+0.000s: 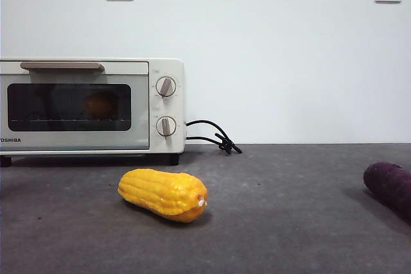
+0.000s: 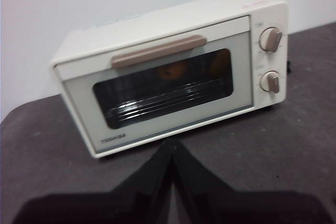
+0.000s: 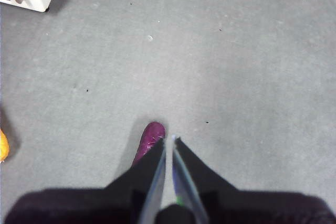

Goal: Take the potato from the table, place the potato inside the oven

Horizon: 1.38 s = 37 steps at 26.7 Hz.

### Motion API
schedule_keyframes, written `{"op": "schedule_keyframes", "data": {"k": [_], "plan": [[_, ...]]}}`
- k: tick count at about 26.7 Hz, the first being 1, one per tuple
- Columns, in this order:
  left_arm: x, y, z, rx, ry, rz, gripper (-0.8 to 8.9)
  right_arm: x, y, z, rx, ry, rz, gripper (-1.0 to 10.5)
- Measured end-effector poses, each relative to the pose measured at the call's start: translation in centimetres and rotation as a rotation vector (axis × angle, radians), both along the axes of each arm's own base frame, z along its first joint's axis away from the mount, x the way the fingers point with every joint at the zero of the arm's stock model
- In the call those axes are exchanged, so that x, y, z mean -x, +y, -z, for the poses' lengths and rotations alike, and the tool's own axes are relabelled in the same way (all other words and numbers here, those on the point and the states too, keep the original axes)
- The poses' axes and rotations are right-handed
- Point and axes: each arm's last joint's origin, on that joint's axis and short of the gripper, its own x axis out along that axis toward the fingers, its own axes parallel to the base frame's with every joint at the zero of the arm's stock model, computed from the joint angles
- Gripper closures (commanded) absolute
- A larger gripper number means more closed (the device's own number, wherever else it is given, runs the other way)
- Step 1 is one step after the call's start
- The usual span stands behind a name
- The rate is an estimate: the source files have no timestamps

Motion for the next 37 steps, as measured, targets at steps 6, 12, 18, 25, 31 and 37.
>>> {"op": "schedule_keyframes", "data": {"k": [6,12,18,25,31,37], "plan": [[1.0,0.4,1.7,0.033,-0.034,-0.041,8.18,0.0,0.0,0.0,0.000,0.000,0.000,9.1],[1.3,0.6,4.0,0.045,0.015,-0.067,8.18,0.0,0.0,0.0,0.000,0.000,0.000,9.1],[1.4,0.7,6.1,0.097,0.043,-0.078,8.18,0.0,0.0,0.0,0.000,0.000,0.000,9.1],[1.5,0.8,6.9,0.140,0.087,-0.124,8.17,0.0,0.0,0.0,0.000,0.000,0.000,9.1],[1.5,0.8,6.9,0.174,0.086,-0.142,8.17,0.0,0.0,0.0,0.000,0.000,0.000,9.1],[1.4,0.8,7.0,0.189,0.094,-0.140,8.17,0.0,0.0,0.0,0.000,0.000,0.000,9.1]]}}
